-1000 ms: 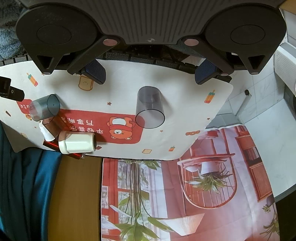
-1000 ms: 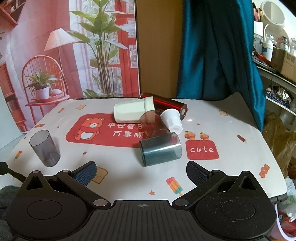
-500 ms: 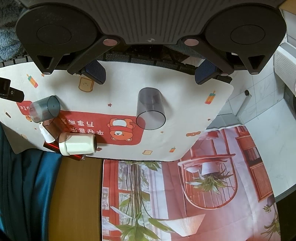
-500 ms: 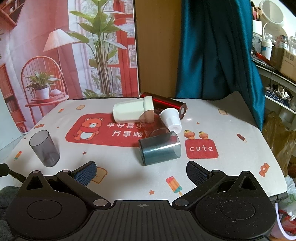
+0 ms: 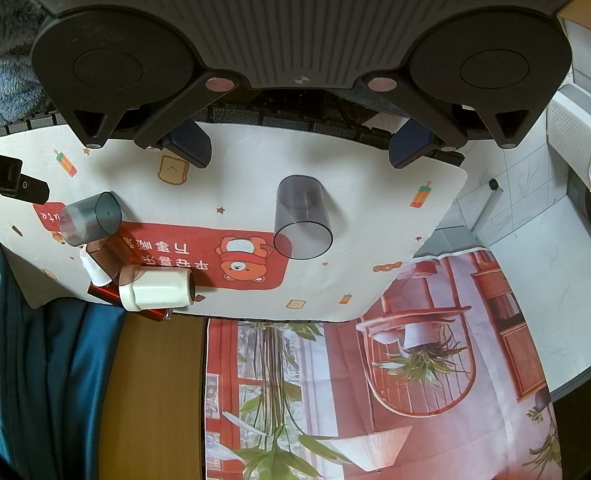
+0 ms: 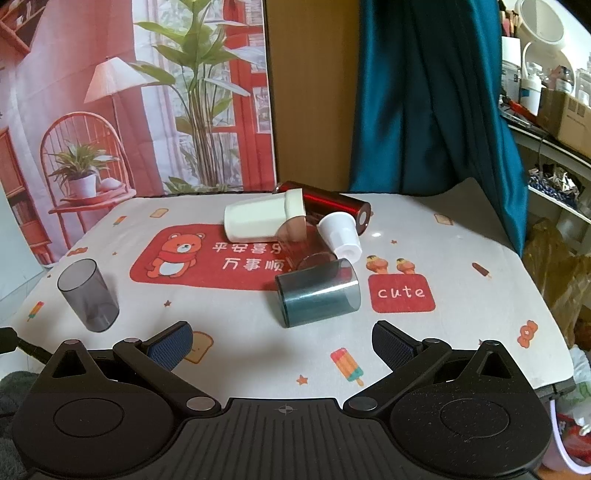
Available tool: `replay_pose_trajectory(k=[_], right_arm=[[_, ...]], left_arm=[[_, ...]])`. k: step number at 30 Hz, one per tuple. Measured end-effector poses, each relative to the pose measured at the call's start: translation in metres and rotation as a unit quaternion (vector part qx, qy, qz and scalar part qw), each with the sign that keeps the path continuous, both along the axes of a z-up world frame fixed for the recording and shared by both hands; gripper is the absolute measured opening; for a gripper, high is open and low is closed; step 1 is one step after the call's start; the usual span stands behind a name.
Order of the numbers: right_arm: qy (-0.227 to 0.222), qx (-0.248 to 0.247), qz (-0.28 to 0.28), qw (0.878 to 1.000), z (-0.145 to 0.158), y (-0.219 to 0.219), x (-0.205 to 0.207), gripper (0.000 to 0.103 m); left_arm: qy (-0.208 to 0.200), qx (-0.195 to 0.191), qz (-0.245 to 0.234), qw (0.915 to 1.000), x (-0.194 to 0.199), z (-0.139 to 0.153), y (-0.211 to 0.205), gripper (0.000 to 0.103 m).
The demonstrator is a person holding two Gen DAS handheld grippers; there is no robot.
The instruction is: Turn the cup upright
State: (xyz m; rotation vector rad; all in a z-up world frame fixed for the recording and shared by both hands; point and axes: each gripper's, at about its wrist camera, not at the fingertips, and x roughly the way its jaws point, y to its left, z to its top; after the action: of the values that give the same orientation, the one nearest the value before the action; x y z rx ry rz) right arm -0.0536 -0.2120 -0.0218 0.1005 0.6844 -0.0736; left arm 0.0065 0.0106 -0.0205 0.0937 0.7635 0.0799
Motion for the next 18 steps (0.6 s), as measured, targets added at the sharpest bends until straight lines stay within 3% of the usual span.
replay_pose_trajectory(k=[18], right_arm=[[0.001,0.001,0.0,1.0,-0.001,-0.0003,-0.0007,0.103]], left_arm=[[0.0,0.0,0.0,1.0,0.0002,0.0004,0.0,0.103]])
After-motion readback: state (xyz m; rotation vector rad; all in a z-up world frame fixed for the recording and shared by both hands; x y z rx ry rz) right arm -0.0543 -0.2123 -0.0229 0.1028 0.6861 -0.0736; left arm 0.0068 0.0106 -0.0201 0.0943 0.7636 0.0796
